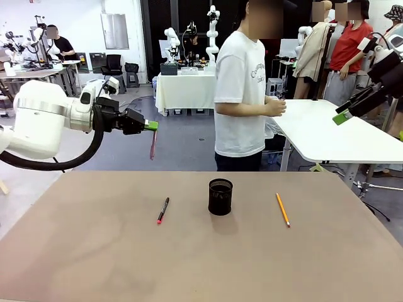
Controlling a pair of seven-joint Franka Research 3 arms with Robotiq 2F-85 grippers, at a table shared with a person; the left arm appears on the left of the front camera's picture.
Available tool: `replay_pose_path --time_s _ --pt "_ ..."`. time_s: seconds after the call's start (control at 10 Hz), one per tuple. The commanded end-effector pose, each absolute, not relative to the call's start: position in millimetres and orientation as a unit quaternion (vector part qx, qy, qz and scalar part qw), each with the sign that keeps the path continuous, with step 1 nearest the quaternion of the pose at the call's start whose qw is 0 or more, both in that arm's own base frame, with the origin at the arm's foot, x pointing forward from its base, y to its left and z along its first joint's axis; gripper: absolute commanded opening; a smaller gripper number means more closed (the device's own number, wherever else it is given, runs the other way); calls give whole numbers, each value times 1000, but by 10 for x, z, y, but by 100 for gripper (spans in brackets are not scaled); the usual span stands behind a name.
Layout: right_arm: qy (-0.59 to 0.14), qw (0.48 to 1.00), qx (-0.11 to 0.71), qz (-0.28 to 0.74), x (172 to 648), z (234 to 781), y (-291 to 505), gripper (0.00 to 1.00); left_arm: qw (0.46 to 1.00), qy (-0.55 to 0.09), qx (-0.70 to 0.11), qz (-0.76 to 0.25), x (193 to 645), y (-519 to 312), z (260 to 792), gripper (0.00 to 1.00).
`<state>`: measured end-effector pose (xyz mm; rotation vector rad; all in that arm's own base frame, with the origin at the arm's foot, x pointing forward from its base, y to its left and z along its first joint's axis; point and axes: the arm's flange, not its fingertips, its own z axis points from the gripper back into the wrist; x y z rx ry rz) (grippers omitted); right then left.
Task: Place the pens into the pen holder.
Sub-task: Pick up a writing instrument from the table and place it into the Pen holder.
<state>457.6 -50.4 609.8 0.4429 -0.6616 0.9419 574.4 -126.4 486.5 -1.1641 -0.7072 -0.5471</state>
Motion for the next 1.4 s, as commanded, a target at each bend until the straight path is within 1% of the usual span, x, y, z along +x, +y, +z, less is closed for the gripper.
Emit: replay_pose_path --time_s 0.0,0.2,0.3,0.4,0.5,0.8,1.0,1.3 --pt "-312 815 212 439 4570 6110 -495 100 667 -417 -548 -284 5644 -1392 4755 0" --pt "-312 815 212 439 4570 6110 -495 100 599 -472 -579 -287 5599 -1307 4766 0" --pt "-312 815 212 439 4570 6110 -495 100 567 -489 -589 -305 5555 -1256 4776 0" --pt "-312 815 212 439 4570 6110 -495 100 551 -480 -605 -316 5524 -1268 4763 0" --pt "-312 815 212 439 4570 6110 -495 100 557 -468 -601 -330 5530 -1356 4716 0" --pt "-312 815 212 439 4570 6110 -495 100 550 -458 -606 -346 5479 -1547 4621 0" --pt "-312 815 212 439 4570 6110 -495 100 555 -459 -601 -348 5465 -1307 4671 0" --pt "-312 815 212 439 4570 6110 -495 100 575 -480 -566 -343 5463 -868 4676 0"
